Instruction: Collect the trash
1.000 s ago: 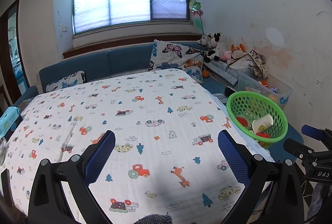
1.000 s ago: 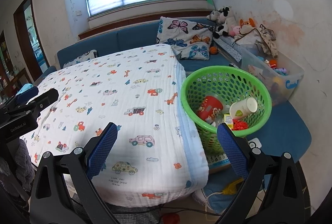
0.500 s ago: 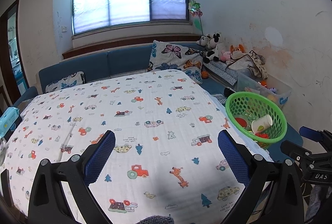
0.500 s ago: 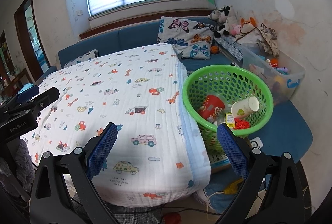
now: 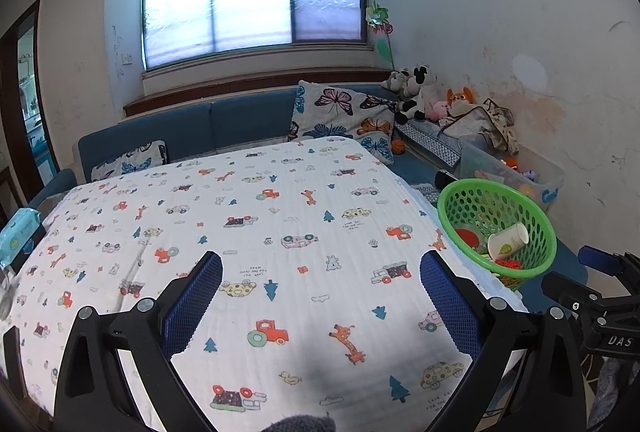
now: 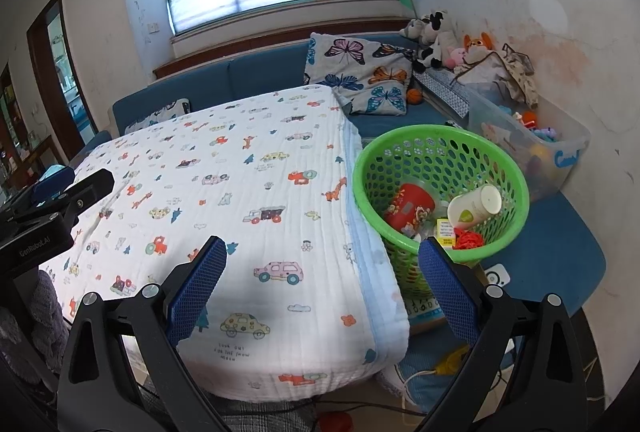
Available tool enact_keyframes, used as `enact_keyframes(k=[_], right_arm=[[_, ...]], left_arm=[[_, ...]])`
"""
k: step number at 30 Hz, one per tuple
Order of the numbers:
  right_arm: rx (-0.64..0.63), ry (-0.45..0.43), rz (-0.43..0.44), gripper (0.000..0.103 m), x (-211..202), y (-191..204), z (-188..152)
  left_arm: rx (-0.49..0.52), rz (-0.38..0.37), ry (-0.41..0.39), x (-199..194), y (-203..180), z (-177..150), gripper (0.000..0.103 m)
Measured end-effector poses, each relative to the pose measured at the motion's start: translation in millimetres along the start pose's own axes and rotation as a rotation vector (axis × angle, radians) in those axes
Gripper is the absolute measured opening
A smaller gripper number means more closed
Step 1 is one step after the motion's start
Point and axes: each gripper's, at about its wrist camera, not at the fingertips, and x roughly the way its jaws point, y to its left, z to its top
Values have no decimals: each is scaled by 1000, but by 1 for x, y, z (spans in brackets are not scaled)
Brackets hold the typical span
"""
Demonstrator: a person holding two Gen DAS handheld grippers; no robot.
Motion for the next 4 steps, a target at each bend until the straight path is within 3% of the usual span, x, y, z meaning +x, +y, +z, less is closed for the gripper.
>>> enact_keyframes(k=[4], right_arm=[[6, 1, 3, 96, 1, 0, 0]], left_arm=[[5, 4, 2, 1, -1, -1, 96]])
